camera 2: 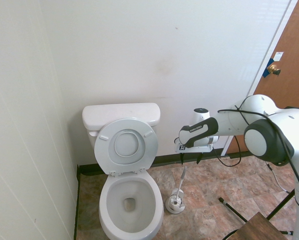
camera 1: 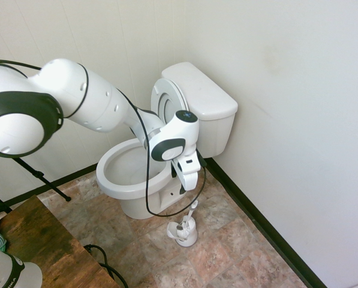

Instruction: Clean the toilet

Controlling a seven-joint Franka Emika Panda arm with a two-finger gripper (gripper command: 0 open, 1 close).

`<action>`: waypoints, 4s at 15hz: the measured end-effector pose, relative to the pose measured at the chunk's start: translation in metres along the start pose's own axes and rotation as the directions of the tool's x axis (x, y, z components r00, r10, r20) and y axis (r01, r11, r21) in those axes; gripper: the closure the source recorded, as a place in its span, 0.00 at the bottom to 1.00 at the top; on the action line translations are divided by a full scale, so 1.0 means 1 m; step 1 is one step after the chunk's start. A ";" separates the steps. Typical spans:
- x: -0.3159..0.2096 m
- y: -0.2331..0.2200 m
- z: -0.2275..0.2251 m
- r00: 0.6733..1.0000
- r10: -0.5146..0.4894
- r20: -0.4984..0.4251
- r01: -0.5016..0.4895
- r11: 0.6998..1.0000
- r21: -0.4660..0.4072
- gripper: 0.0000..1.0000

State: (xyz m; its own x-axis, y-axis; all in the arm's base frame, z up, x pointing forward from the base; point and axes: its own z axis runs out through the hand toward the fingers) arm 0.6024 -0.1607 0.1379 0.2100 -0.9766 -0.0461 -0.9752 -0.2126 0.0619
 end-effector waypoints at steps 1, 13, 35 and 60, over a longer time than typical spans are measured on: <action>0.004 -0.005 0.021 1.000 0.025 0.009 -0.025 1.000 0.001 0.00; 0.061 -0.061 0.134 0.971 0.237 0.036 -0.237 0.971 0.015 1.00; 0.079 -0.049 0.155 0.969 0.242 0.044 -0.243 0.970 0.004 1.00; -0.019 0.162 -0.015 0.991 0.099 -0.095 -0.068 0.958 0.279 1.00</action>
State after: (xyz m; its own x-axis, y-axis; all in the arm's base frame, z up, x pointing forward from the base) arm 0.4418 -0.1775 0.1638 0.1186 -0.9914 0.0552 -0.9680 -0.1278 -0.2159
